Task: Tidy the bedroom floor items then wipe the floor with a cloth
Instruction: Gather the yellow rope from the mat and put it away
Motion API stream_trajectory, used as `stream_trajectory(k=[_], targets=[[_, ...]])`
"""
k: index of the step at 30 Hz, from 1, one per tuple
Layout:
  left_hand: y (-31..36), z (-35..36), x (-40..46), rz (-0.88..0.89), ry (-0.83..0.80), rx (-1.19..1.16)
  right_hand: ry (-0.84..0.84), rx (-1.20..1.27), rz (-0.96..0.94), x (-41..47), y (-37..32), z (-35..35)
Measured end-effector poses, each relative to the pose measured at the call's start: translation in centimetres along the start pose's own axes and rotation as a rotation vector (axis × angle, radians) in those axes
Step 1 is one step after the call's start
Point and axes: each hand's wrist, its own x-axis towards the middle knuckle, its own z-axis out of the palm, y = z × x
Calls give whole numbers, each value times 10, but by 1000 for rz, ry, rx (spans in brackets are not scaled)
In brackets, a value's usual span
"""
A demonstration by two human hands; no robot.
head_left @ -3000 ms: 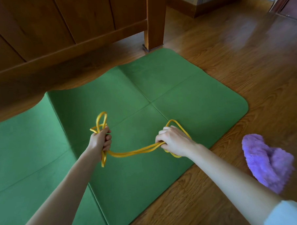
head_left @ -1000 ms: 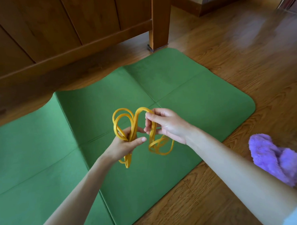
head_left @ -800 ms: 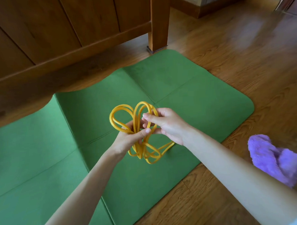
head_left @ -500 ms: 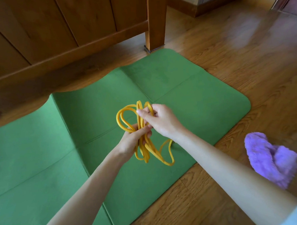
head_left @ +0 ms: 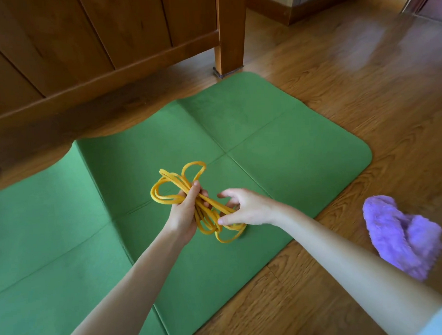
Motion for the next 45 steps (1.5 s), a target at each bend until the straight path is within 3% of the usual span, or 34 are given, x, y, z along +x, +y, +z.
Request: stream_trajectory(k=[4, 8, 13, 17, 22, 25, 30, 35, 40, 45], targets=[[1, 0, -2, 50, -18, 55, -3, -68, 52, 0, 10, -1], [13, 0, 1, 70, -90, -92, 125, -83, 69, 4, 21, -2], [33, -3, 7, 151, 20, -222, 256, -51, -10, 5, 28, -11], [38, -11, 10, 165, 78, -299, 116, 145, -72, 3, 32, -11], [50, -24, 17, 194, 171, -479, 41, -153, 24, -3, 51, -6], [55, -37, 20, 159, 178, -432, 40, -134, 6, -9, 62, -3], [32, -36, 18, -110, 86, -227, 258, -236, -179, -3, 48, -12], [14, -14, 7, -372, -73, 21, 348, -391, -330, 1, 28, -10], [1, 3, -3, -407, -251, 89, 452, -478, -492, -2, 25, -6], [-13, 11, -7, -386, -430, 125, 561, -439, -523, -2, 32, 3]])
